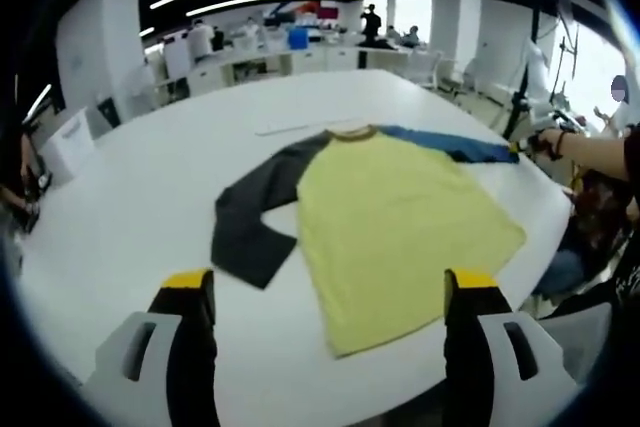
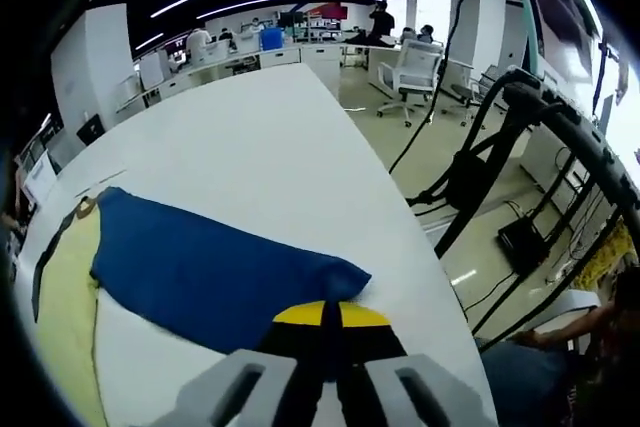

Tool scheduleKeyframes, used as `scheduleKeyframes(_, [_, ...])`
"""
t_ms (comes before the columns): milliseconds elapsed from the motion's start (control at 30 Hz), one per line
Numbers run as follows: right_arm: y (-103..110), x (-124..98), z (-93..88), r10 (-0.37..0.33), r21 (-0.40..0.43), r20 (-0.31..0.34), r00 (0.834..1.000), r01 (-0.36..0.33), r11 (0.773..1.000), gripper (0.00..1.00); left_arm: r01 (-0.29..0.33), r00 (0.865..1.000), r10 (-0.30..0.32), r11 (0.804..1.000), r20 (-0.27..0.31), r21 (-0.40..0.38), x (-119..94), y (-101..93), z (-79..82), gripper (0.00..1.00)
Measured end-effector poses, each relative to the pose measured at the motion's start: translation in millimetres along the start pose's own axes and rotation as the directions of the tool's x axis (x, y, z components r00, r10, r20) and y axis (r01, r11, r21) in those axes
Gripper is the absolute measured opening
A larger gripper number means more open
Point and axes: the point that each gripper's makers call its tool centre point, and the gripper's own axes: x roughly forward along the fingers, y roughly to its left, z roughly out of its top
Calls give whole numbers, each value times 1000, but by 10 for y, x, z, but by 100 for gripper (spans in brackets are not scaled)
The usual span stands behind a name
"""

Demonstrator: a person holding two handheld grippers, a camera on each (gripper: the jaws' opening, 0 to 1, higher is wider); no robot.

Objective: Fold the garment on the visible template until the final outline fits inside the template.

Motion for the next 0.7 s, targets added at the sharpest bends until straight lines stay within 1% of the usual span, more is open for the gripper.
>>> scheduleKeyframes(67, [-36, 18, 40, -1, -3, 3, 1000, 1, 1000, 0, -1, 1000, 1, 1000, -3, -20, -3, 13, -7, 95])
scheduleKeyframes(133, [-39, 27, 40, 4, -6, -9, 1000, -4, 1000, 0, -6, 1000, 5, 999, -4, -33, -8, 39, -12, 98])
scheduleKeyframes(200, [-31, 32, 48, 12, -16, -11, 1000, -12, 1000, 0, -15, 1000, 15, 999, 3, -28, -21, 75, 1, 98])
scheduleKeyframes(367, [31, -5, 104, 26, -27, -3, 1000, -26, 999, 0, -23, 1000, 23, 999, 8, -30, -39, 120, 17, 99])
scheduleKeyframes(533, [105, -59, 211, 37, -34, 17, 999, -37, 999, 0, -10, 1000, 10, 1000, 4, -24, -43, 105, 4, 99])
scheduleKeyframes(700, [222, -144, 269, 51, -52, 28, 998, -49, 997, 0, 4, 1000, -4, 1000, 4, -23, -44, 86, -9, 99])
